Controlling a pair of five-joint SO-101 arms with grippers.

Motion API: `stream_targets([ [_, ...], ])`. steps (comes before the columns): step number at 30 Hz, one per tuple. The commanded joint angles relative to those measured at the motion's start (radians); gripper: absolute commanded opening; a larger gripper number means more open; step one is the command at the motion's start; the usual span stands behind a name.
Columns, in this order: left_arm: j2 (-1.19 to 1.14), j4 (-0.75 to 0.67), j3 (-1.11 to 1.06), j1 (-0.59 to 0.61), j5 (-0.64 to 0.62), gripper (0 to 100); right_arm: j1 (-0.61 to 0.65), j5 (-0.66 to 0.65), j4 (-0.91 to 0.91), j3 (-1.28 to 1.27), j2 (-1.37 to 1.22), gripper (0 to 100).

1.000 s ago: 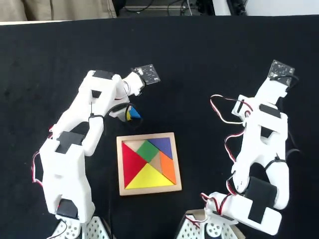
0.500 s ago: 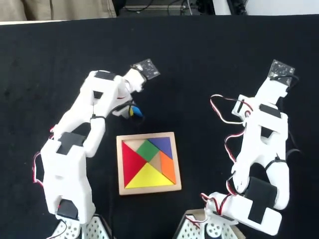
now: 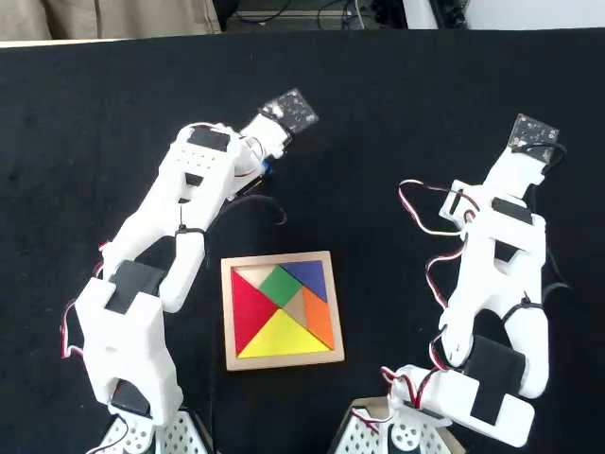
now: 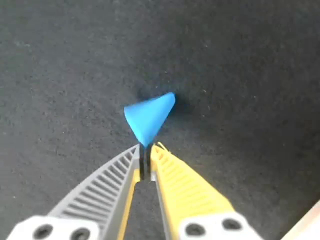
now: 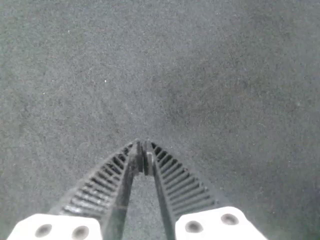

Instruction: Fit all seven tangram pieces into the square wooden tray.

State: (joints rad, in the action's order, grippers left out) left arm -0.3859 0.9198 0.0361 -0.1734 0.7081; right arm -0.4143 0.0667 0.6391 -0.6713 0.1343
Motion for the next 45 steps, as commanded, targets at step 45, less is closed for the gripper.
stream_targets([
  [45,-0.098,-0.127,0.076,-0.042,-0.554,24,0.049,-0.078,-0.023,-0.018,0.044,1.8],
])
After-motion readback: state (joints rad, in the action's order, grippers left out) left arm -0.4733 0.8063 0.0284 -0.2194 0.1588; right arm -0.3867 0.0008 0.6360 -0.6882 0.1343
